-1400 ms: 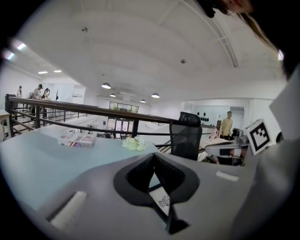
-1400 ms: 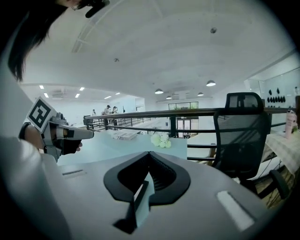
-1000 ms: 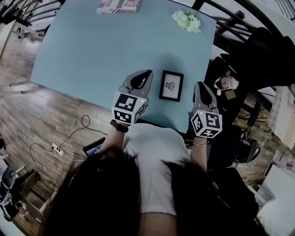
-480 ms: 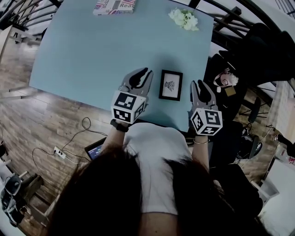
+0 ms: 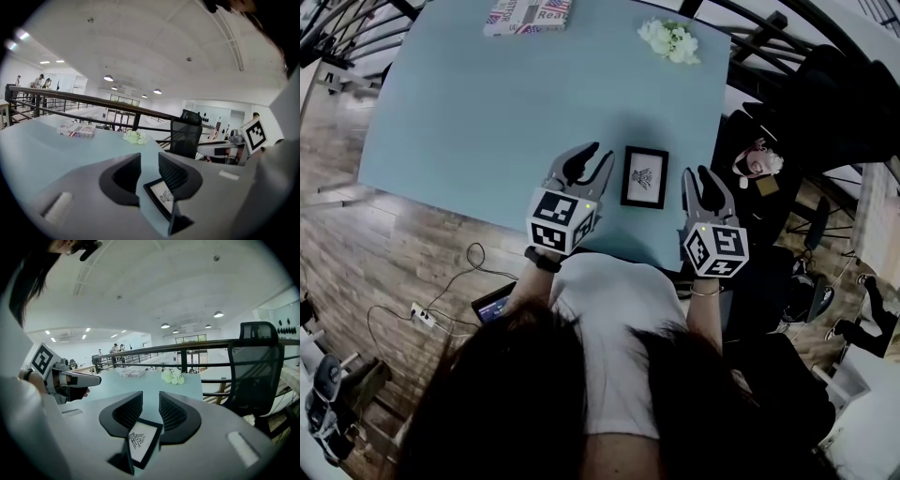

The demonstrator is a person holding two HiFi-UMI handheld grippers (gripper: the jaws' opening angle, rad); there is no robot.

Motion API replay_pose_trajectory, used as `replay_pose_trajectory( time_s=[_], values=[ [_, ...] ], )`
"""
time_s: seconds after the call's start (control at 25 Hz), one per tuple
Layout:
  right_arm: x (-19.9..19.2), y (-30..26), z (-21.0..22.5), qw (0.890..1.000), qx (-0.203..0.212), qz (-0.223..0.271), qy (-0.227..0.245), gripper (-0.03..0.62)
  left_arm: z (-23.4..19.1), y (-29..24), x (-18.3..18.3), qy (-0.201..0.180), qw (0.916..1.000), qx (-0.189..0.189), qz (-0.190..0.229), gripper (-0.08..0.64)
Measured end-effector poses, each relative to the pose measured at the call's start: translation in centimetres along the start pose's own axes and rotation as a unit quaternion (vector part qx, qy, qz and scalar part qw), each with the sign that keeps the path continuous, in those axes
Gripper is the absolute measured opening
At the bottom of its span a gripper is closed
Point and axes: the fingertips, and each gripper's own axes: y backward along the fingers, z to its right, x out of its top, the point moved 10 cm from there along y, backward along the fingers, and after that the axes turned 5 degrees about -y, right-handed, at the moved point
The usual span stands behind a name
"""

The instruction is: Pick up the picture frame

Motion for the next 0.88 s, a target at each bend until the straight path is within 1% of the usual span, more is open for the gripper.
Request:
replay_pose_trajectory(
  time_s=[0.24, 0.44, 0.64, 0.88],
  values=[
    [-0.7, -0.5, 0.3, 1.000, 0.000, -0.019, -0.010, 0.087, 0.5, -1.1, -1.0, 0.029, 0.9991, -0.021, -0.024, 0.124],
    [-1.8, -1.1, 1.1, 0.999, 0.000, -0.045, -0.025, 0.087, 0.7, -2.6, -2.6, 0.052, 0.9965, -0.034, -0.055, 0.124],
    [-3.4, -1.7, 1.8, 0.996, 0.000, -0.077, -0.040, 0.089, 0.8, -3.7, -4.3, 0.075, 0.9926, -0.046, -0.084, 0.124],
    [-5.4, -2.7, 2.7, 0.992, 0.004, -0.108, -0.071, 0.106, 0.8, -5.1, -6.4, 0.102, 0.9857, -0.061, -0.119, 0.129]
  ],
)
